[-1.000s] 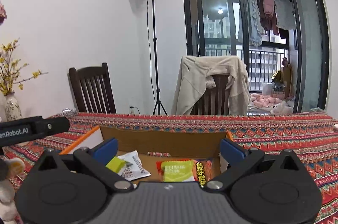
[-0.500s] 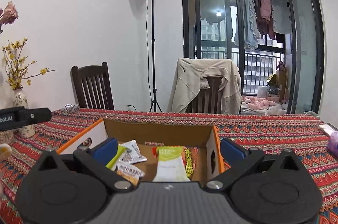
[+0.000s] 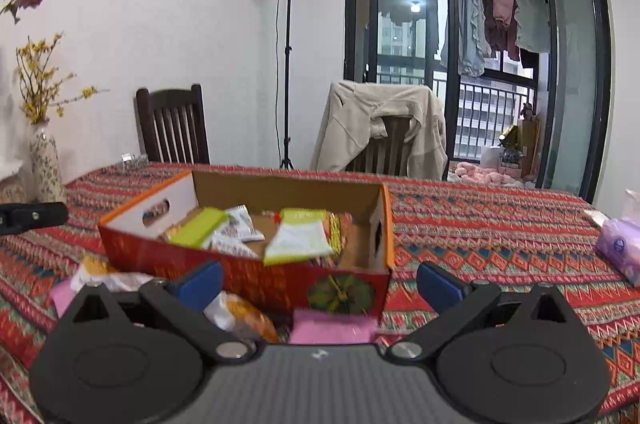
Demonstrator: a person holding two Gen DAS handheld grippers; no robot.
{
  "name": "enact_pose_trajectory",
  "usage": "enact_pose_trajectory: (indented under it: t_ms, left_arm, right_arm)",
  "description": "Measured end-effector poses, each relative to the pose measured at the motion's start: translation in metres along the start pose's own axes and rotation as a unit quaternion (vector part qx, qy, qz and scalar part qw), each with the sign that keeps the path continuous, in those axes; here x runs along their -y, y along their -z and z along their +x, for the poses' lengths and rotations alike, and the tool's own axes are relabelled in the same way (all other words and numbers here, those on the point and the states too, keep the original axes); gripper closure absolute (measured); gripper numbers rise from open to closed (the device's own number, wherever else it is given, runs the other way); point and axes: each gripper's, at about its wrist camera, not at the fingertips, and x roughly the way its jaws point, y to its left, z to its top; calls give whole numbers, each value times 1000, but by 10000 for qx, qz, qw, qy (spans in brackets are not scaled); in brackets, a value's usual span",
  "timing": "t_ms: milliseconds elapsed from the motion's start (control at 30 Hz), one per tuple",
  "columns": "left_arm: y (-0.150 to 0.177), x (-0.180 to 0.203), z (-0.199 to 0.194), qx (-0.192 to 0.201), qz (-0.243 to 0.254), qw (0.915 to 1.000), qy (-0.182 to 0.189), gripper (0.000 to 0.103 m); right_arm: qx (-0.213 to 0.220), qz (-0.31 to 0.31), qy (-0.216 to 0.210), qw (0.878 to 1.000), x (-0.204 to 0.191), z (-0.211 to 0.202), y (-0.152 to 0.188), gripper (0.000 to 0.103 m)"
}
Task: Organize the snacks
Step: 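Return the right tool to the pile and grasp a pink packet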
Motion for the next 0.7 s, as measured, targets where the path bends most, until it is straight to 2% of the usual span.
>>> enact_pose_trajectory:
  t_ms: [400, 700]
  left_arm:
    - [38, -15, 6, -289, 47, 9990, -344, 0]
    - [42, -21, 8, -333, -126, 9987, -373, 0]
  right_arm:
    - [-540, 22, 79, 9985, 16, -2, 42, 0]
    - [-780, 211, 152, 9966, 28, 11, 46, 0]
